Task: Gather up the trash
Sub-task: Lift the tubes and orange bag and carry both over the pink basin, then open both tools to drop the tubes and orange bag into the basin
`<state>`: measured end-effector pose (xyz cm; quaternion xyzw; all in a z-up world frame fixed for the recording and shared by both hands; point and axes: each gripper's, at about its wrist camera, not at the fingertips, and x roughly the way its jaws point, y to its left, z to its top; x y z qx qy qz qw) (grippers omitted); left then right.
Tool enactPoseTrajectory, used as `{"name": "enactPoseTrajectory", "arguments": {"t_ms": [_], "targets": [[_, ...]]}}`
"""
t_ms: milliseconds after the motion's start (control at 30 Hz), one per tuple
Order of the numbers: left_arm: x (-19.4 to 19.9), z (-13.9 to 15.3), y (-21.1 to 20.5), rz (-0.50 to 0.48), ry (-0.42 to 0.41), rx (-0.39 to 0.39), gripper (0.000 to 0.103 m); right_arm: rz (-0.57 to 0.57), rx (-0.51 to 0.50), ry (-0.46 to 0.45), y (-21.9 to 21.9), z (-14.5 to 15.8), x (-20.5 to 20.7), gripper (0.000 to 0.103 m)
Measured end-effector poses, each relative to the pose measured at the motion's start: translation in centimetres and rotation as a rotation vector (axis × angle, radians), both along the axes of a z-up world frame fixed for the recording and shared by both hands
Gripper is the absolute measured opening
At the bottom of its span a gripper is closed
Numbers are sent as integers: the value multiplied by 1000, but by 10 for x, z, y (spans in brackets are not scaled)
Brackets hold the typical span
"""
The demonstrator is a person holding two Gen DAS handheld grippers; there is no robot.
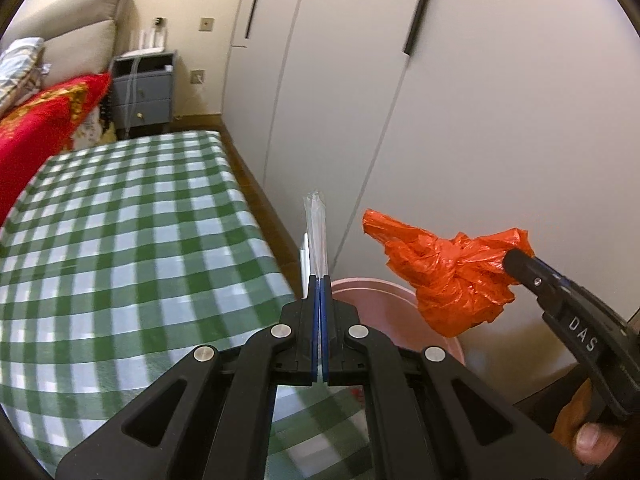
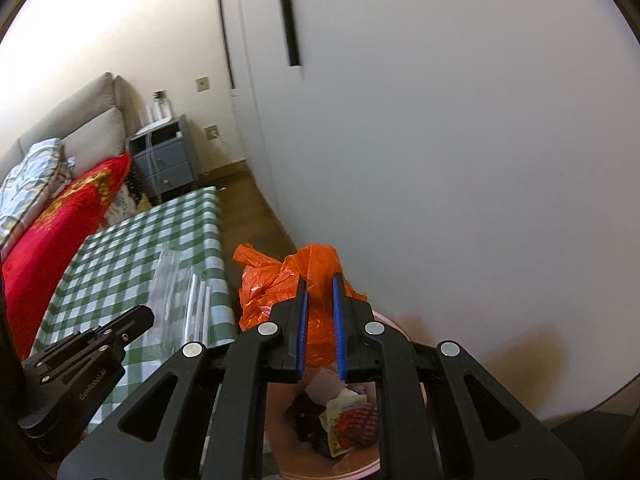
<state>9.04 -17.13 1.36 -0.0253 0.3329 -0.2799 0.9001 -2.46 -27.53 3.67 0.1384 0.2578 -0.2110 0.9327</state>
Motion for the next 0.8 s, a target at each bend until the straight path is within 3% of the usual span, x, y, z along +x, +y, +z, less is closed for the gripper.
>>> {"name": "enactPoseTrajectory", "arguments": {"t_ms": [533, 700, 800], "targets": [[16, -33, -45, -101, 117, -26, 2, -78, 25, 56, -19, -16, 7, 15], [23, -40, -41, -91, 156, -45, 3, -94, 28, 78, -20, -19, 13, 26], [22, -39, -33, -76, 161, -53, 4, -99, 26, 73, -19, -18, 11, 41]]}}
